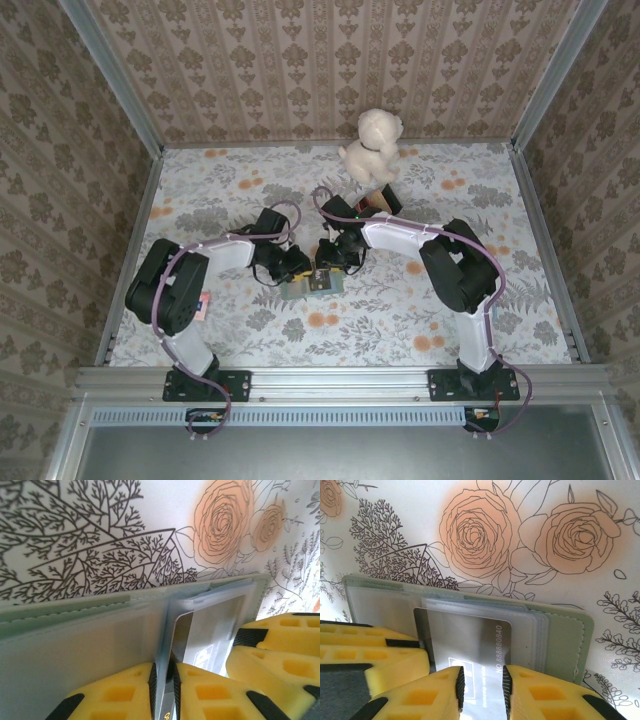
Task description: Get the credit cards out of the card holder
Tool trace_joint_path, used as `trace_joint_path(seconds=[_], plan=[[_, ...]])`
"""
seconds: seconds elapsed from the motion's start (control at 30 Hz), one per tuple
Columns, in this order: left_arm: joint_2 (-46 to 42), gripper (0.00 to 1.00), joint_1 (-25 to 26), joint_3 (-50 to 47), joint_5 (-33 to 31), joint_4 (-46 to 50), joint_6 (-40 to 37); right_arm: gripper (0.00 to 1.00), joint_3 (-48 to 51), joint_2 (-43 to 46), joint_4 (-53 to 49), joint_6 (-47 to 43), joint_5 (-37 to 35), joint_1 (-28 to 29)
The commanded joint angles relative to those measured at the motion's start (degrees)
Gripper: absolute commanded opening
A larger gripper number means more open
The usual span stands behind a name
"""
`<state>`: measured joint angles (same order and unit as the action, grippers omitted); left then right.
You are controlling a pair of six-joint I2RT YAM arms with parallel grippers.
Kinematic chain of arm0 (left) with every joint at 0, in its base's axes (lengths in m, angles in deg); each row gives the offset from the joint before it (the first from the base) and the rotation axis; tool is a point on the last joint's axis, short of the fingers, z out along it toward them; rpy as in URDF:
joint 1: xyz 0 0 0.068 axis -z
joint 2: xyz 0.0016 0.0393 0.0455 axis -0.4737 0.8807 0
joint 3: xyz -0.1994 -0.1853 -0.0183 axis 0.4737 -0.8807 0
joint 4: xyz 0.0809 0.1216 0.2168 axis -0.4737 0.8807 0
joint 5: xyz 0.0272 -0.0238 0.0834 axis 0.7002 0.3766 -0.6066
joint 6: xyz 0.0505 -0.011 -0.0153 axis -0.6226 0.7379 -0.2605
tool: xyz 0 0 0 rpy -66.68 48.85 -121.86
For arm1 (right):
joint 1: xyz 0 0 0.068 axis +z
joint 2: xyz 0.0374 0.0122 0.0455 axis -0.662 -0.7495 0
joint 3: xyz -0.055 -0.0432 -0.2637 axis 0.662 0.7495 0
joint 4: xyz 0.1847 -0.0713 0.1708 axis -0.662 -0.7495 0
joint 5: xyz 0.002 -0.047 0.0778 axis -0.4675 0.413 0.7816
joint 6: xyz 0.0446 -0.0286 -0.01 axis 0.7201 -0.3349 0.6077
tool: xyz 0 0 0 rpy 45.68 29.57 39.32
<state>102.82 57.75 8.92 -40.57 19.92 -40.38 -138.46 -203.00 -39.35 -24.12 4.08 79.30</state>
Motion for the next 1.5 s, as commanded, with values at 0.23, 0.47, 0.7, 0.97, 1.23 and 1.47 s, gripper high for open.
trace_joint_path(seconds=[0.23, 0.47, 0.7, 0.97, 1.23, 1.47], plan=[[0.92, 0.17, -0.38, 0.21, 4.35, -5.09, 0.10, 0.30, -0.38, -2.12, -1.51, 0.37, 2.86, -0.40], [1.35, 0.12, -0.47, -0.11, 4.59, -5.15, 0.07, 0.30, -0.28, -2.65, 0.10, 0.73, 3.52, -0.40], [0.22, 0.01, -1.33, -1.06, 3.28, -3.81, -0.47, 0.30, -0.37, -2.00, -0.10, 0.74, 3.20, -1.08], [-2.86, 0.00, -2.93, -3.86, 2.58, -2.23, -1.73, 0.30, -0.14, -0.98, -0.23, 0.42, 2.49, -2.25], [-4.10, 0.00, -4.63, -5.41, 2.30, -2.06, -1.73, 0.30, 0.02, -0.99, -0.06, -0.30, 3.55, -2.20], [-3.84, 0.00, -4.69, -4.84, 2.37, -2.05, -1.64, 0.28, -1.18, -1.11, 0.50, -2.33, 5.74, -1.39]])
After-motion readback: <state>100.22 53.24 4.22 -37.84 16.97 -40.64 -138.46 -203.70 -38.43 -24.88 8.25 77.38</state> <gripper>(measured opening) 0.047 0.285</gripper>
